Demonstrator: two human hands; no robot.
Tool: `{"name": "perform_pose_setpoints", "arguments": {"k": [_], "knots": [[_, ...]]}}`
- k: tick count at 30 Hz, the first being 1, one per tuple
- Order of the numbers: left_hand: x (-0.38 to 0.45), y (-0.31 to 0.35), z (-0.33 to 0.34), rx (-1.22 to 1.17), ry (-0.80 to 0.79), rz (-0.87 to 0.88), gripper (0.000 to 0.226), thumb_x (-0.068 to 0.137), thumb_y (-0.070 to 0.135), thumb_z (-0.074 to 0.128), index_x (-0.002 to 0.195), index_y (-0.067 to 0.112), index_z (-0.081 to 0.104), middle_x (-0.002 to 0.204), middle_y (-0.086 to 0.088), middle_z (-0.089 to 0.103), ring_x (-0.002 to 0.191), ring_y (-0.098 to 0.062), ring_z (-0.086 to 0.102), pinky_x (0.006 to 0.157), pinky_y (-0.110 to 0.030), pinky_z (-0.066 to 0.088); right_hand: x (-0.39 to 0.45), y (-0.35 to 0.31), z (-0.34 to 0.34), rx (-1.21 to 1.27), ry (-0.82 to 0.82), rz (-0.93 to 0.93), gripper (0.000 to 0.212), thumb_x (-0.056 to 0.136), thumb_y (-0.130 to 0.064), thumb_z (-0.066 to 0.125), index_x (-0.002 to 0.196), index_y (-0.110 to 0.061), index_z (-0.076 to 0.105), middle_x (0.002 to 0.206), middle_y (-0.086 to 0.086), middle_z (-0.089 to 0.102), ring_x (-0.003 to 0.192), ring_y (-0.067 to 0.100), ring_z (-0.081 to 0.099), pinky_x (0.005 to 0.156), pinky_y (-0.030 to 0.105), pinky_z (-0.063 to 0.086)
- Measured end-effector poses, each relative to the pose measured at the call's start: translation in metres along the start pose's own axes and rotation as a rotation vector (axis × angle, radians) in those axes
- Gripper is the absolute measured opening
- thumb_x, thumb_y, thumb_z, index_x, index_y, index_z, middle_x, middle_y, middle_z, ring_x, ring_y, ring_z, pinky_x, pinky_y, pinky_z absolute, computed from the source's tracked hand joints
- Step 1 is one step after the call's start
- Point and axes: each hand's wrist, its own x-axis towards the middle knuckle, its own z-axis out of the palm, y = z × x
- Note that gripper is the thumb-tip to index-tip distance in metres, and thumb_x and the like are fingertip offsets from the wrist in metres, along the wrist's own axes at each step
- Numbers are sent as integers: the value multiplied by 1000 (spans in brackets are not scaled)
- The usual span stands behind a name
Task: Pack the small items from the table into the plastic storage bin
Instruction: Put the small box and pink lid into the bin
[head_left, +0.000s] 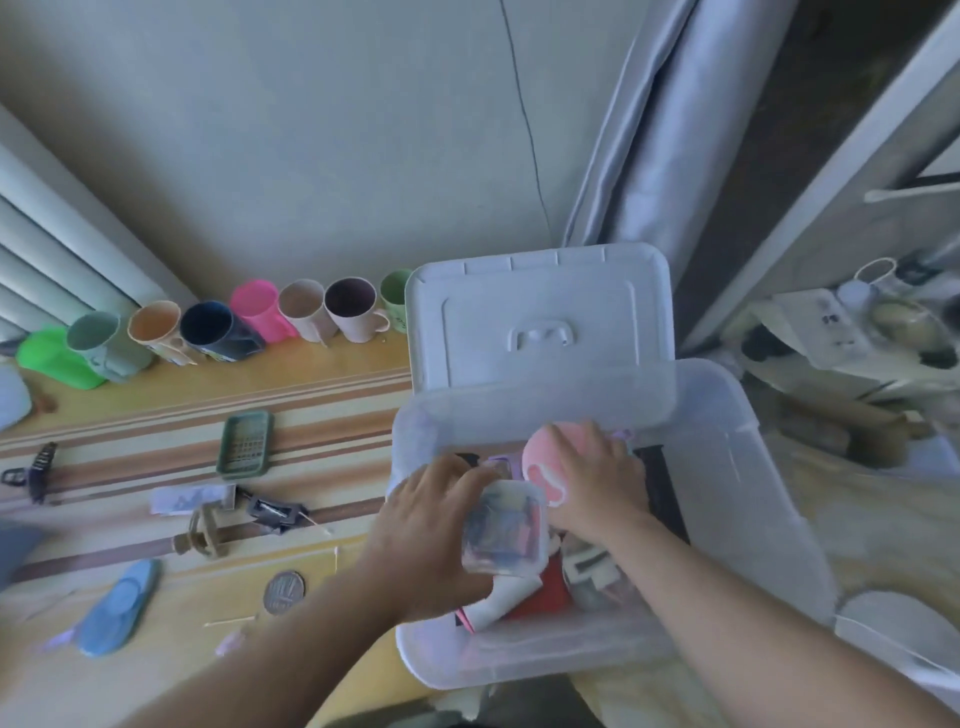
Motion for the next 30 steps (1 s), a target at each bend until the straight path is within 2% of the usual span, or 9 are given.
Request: {"name": "perform_pose_setpoints", "arguments": {"k": [3, 6, 9, 18, 21, 24, 26, 28, 30], "knots": [[4, 9, 12, 58, -16, -22, 87, 63, 62, 69, 140, 34, 41, 130, 7, 46, 113, -19, 53, 97, -32, 48, 8, 12, 0, 48, 6, 91, 97, 63, -76, 71, 143, -44, 26, 136, 9, 36, 117, 40, 43, 86, 51, 46], [17, 10, 20, 108, -64, -85, 88, 67, 71, 63, 143, 35, 37, 129, 6, 46, 115, -20, 50, 101, -33, 45, 6, 25, -6, 29, -67, 62, 111, 57, -74, 73, 148, -45, 17, 145, 7, 28, 127, 41, 37, 94, 53, 47], [39, 6, 29, 146, -85, -135, 95, 62, 78, 59, 143, 31, 40, 123, 0, 49, 112, -25, 51, 99, -40, 47, -5, 40, -9, 47, -70, 17, 114, 65, -70, 72, 156, -45, 9, 156, 4, 19, 132, 40, 34, 98, 50, 47], [87, -15, 68, 169, -169, -348, 92, 70, 43, 78, 143, 21, 27, 128, -8, 39, 117, -31, 40, 100, -40, 45, -47, 61, -2, 97, -12, -62, 90, 83, -55, 68, 158, -34, 21, 164, 8, 18, 134, 38, 39, 105, 49, 48], [81, -25, 88, 255, -225, -345, 106, 71, 39, 78, 153, 21, 12, 145, -13, 32, 131, -35, 33, 111, -43, 35, -51, 59, 2, 87, -38, -84, 89, 85, -56, 65, 158, -36, 17, 163, 5, 21, 138, 35, 35, 110, 46, 46], [79, -24, 96, 243, -316, -381, 116, 80, 46, 71, 159, 23, -12, 162, -16, 7, 150, -42, 7, 122, -51, 16, -51, 59, 7, 113, -9, -88, 91, 80, -52, 72, 157, -33, 26, 156, 7, 34, 132, 37, 42, 104, 47, 51], [77, -18, 90, 228, -349, -389, 115, 85, 54, 67, 159, 25, -17, 167, -14, -4, 153, -42, -3, 124, -54, 9, -48, 59, 7, 108, -6, -85, 92, 79, -52, 73, 156, -32, 27, 155, 8, 35, 130, 36, 43, 102, 47, 52], [70, -10, 75, 199, -308, -320, 106, 87, 58, 63, 160, 28, -7, 168, -11, -3, 153, -40, 0, 124, -53, 13, -45, 59, 5, 95, 2, -90, 92, 78, -53, 72, 155, -33, 25, 154, 8, 34, 130, 36, 42, 102, 48, 52], [56, -4, 53, 118, -120, -147, 85, 87, 54, 63, 157, 34, 19, 166, -7, 13, 150, -35, 16, 120, -49, 29, -42, 58, 3, 92, 22, -88, 91, 79, -57, 69, 156, -32, 27, 154, 9, 32, 130, 37, 42, 102, 49, 51]]}}
